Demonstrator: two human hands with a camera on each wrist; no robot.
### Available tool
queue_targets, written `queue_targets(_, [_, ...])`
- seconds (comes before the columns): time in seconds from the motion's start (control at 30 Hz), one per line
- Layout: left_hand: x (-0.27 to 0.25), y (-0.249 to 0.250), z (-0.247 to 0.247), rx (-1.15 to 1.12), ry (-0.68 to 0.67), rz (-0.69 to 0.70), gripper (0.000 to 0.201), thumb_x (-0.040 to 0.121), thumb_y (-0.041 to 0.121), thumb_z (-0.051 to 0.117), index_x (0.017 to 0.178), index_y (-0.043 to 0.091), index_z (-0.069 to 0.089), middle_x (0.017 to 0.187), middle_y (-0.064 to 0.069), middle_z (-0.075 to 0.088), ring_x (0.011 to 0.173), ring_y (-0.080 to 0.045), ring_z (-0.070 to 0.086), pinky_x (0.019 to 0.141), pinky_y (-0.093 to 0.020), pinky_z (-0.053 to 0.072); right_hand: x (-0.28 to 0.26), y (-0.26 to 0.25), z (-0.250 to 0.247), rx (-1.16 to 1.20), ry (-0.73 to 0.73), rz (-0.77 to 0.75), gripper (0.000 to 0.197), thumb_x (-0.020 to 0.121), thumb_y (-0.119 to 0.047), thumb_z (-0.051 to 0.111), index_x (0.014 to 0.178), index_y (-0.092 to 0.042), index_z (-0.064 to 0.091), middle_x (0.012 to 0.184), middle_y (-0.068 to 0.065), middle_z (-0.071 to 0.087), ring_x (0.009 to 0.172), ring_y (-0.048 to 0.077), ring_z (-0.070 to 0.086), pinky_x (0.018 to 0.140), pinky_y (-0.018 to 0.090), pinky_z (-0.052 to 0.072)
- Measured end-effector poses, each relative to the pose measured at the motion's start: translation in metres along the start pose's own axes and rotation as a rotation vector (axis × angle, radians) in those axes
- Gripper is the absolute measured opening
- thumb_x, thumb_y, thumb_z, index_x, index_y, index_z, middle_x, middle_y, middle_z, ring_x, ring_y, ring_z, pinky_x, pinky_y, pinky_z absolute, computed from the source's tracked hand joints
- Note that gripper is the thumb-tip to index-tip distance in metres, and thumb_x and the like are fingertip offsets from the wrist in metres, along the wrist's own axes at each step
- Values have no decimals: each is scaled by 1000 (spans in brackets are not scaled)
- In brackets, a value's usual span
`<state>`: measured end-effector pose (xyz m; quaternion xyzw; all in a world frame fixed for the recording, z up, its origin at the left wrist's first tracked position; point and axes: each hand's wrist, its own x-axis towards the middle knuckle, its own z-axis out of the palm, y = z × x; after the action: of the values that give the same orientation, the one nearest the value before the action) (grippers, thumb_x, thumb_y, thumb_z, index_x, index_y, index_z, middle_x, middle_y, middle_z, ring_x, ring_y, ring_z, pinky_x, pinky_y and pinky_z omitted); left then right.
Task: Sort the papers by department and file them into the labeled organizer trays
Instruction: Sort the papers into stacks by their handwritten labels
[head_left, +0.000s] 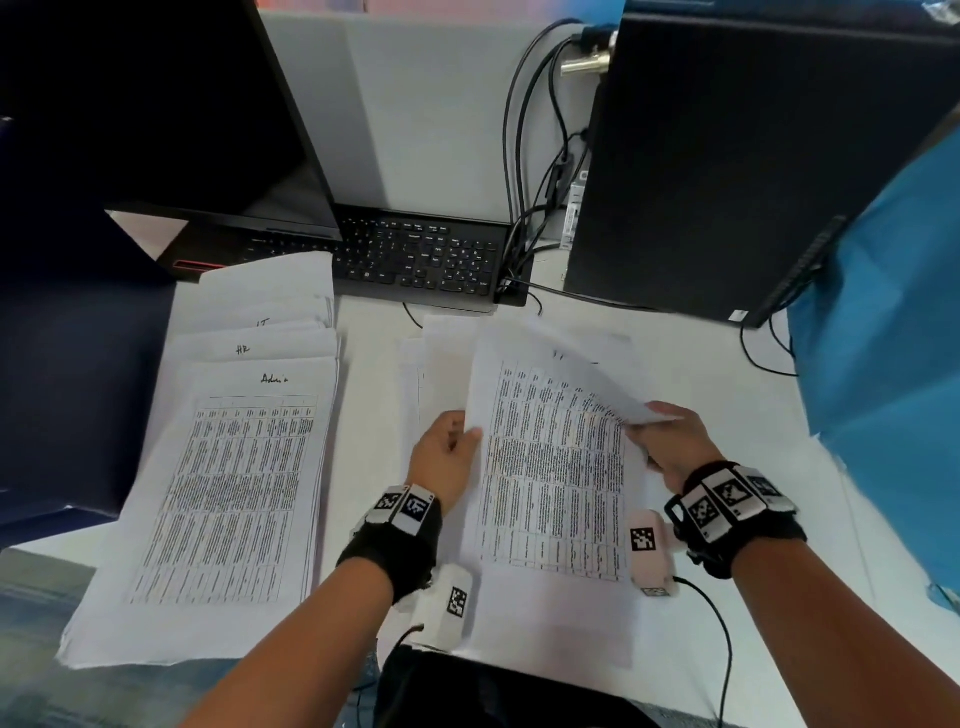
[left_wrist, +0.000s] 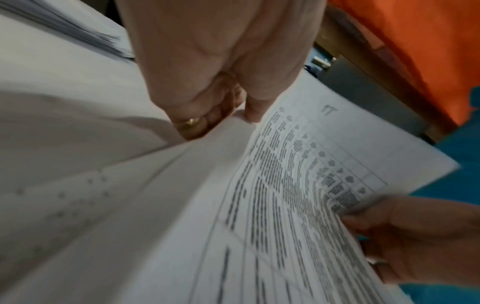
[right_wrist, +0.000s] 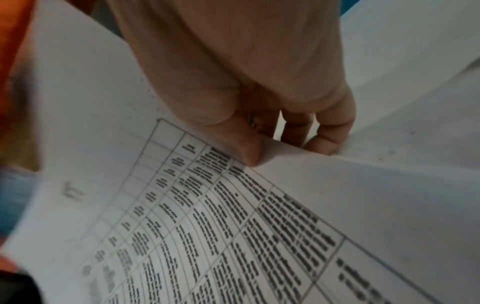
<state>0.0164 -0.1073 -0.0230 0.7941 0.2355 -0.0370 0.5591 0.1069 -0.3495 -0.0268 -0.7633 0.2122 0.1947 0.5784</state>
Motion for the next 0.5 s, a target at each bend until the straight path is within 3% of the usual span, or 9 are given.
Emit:
queue_targets(0.1, [3, -5, -9, -89, 52, -10, 41, 93, 16, 55, 130, 25, 40, 117, -16, 62, 101, -27, 61, 78, -23, 44, -13, -9, 9, 7, -99, -189, 33, 78, 21, 57, 65, -8, 64, 77, 6, 61, 70, 19, 54, 55, 24, 43])
queue_targets(0.17, [4, -8, -15, -87, 48, 27, 46, 90, 4, 55, 125, 29, 39, 114, -22, 60, 95, -28, 62, 79, -24, 48, -18, -15, 17, 24, -142, -222, 34, 78, 23, 50, 63, -4, 62, 76, 10, 60, 71, 22, 55, 52, 24, 47])
queue_targets(0.27, [6, -13, -24, -79, 26, 41, 40, 82, -2, 61, 93, 34, 50, 85, -1, 64, 79, -16, 61, 67, -19, 48, -18, -18, 28, 31, -171, -203, 35, 80, 22, 42, 63, -2, 61, 72, 11, 58, 65, 22, 52, 45, 19, 45])
queue_targets(0.33, [4, -12, -26, -48, -36, -29, 31, 81, 5, 69, 71, 27, 50, 60, 6, 54, 53, 1, 56, 52, -11, 41, -16, -16, 33, -52, -136, -188, 35, 83, 16, 47, 65, -11, 62, 72, 7, 60, 66, 21, 53, 53, 21, 43])
queue_targets(0.37, [2, -13, -26, -35, -78, -62, 30, 82, 9, 71, 65, 22, 49, 55, 6, 50, 43, 3, 51, 46, -9, 38, -13, -13, 33, -92, -81, -157, 33, 83, 10, 51, 66, -16, 61, 71, 4, 59, 67, 20, 53, 58, 23, 41])
queue_targets(0.43, [3, -18, -22, -12, -147, -82, 18, 82, 17, 71, 72, 13, 57, 62, -1, 52, 52, -4, 52, 53, -13, 41, -7, -10, 28, -134, 93, -92, 21, 82, 1, 53, 70, -16, 57, 70, 2, 57, 72, 22, 54, 63, 28, 43])
queue_targets(0.47, [3, -18, -20, 8, -165, -71, 12, 82, 20, 71, 84, 12, 63, 72, -3, 55, 62, -9, 53, 61, -18, 44, -5, -9, 24, -181, 176, -58, 11, 81, -2, 52, 80, -10, 59, 75, 6, 59, 78, 26, 57, 67, 32, 46])
queue_targets(0.5, [5, -18, -17, 32, -166, -58, 15, 82, 22, 71, 94, 15, 65, 80, -2, 55, 70, -12, 53, 69, -21, 44, -3, -8, 20, -269, 243, -7, 15, 82, -3, 50, 94, -4, 59, 85, 12, 62, 85, 31, 59, 73, 36, 47])
